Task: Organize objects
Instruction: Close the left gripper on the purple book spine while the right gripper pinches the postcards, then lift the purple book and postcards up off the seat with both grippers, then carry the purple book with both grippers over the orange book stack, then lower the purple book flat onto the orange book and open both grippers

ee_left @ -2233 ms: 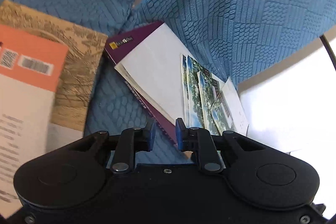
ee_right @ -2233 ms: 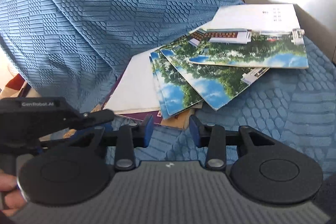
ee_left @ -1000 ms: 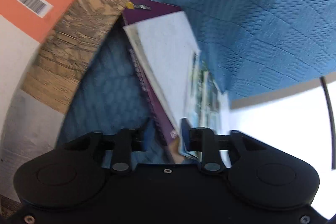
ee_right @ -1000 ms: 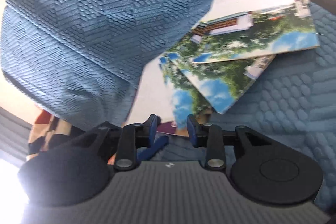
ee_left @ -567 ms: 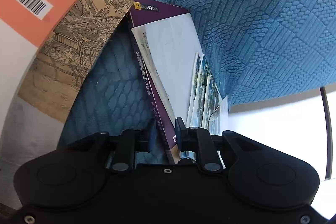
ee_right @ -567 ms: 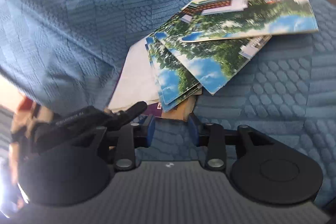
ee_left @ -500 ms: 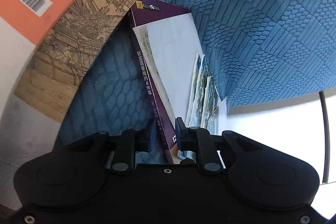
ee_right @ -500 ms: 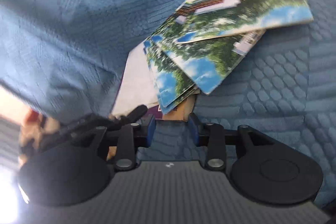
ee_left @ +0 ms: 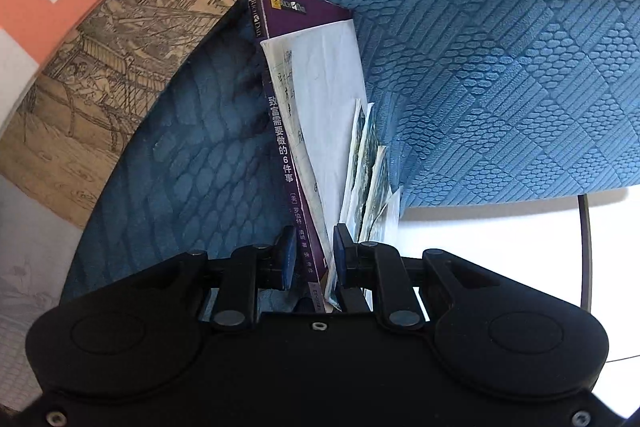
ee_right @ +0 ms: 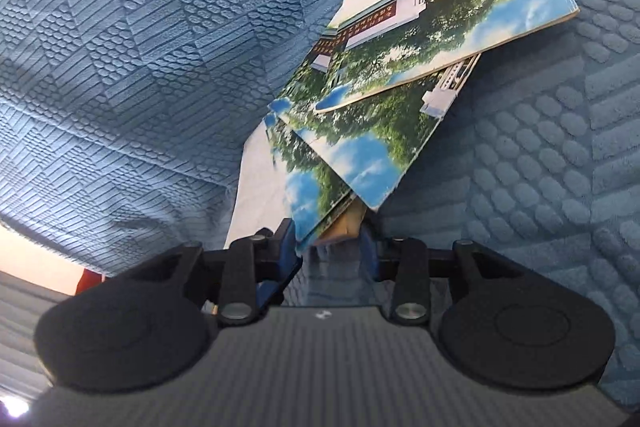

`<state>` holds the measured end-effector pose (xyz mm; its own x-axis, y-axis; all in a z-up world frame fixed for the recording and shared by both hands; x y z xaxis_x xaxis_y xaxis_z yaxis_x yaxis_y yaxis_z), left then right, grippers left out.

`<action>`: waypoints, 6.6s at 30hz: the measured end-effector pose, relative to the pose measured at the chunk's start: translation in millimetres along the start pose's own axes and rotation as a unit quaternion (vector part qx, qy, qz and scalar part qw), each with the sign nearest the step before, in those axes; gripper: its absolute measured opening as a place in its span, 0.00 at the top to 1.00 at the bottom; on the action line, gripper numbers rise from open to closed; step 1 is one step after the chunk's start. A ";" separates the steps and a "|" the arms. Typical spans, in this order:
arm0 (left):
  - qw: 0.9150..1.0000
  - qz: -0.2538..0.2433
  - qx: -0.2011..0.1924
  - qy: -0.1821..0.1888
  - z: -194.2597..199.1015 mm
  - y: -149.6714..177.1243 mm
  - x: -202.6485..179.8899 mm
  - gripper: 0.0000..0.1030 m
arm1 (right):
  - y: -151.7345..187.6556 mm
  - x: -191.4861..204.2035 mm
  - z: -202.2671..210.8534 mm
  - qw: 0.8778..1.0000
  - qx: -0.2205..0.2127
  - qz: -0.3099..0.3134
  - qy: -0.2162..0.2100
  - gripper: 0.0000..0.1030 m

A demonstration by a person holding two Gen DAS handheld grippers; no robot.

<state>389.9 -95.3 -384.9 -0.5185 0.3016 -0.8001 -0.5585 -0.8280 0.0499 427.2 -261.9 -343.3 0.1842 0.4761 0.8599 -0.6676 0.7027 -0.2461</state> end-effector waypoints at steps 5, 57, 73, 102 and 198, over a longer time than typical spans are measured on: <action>1.000 -0.002 -0.002 0.012 0.0 -0.2 -2.1 0.84 | -4.2 6.3 1.4 1.000 -0.011 0.017 -0.003 0.65; 0.999 -0.034 -0.018 0.016 47.9 -5.1 -23.4 0.90 | 10.7 43.3 -4.3 0.989 0.048 -0.029 -0.138 0.63; 0.995 -0.082 -0.036 -0.051 103.1 -31.7 -2.7 0.92 | 32.7 32.8 -24.0 0.989 0.090 -0.041 -0.109 0.55; 0.999 0.010 0.013 0.035 132.4 -60.0 46.0 0.73 | 76.2 76.3 -21.9 0.984 0.077 -0.014 -0.162 0.78; 0.996 -0.029 -0.029 -0.078 297.8 -18.9 147.5 0.66 | 204.7 129.4 14.9 0.966 0.180 0.185 -0.033 0.73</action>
<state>131.2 105.6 -325.8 -0.5834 0.4164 -0.6973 -0.5542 -0.8317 -0.0330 303.6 -64.3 -275.8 -0.1523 0.6165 0.7725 -0.8891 0.2558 -0.3795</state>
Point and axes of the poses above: each gripper's, at about its wrist camera, not at the fingertips, and z roughly against the way its jaws point, x to its left, y to its underside, the point moved 9 cm from there along -z, roughly the way its jaws point, and after that the axes turned 8 degrees about -y, right-handed, at the moved point
